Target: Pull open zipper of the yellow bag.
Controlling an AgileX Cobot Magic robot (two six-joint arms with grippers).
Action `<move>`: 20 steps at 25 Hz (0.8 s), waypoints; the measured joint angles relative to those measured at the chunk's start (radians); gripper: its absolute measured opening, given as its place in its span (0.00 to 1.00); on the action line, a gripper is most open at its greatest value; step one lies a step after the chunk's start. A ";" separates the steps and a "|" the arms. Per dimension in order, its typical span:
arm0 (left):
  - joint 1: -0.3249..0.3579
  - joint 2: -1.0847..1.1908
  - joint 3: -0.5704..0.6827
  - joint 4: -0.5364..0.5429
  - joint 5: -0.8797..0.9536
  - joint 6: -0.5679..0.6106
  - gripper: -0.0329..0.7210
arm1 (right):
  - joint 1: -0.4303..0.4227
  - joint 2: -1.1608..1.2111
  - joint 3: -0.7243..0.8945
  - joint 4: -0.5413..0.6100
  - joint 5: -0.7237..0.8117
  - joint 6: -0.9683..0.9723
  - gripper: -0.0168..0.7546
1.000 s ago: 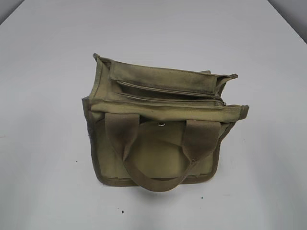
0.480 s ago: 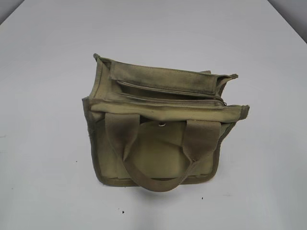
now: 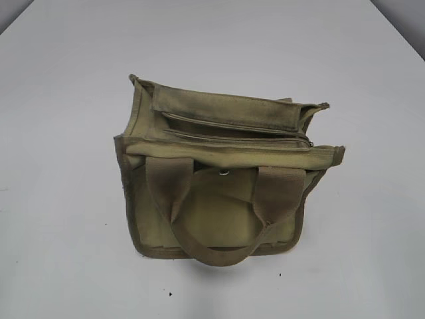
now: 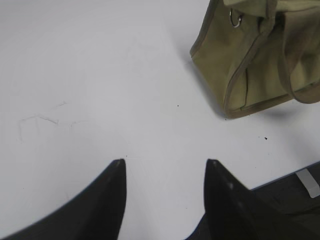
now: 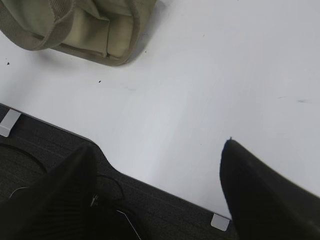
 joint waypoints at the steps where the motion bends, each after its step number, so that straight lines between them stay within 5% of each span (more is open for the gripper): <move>1: 0.000 0.000 0.000 0.000 0.000 0.000 0.56 | 0.000 0.000 0.000 0.000 0.000 0.000 0.79; 15: 0.000 0.000 0.001 0.000 0.000 0.000 0.55 | 0.000 -0.001 0.000 0.001 -0.002 0.000 0.79; 20: 0.060 0.000 0.001 0.000 0.000 0.000 0.55 | -0.089 -0.017 0.000 0.005 -0.003 0.000 0.79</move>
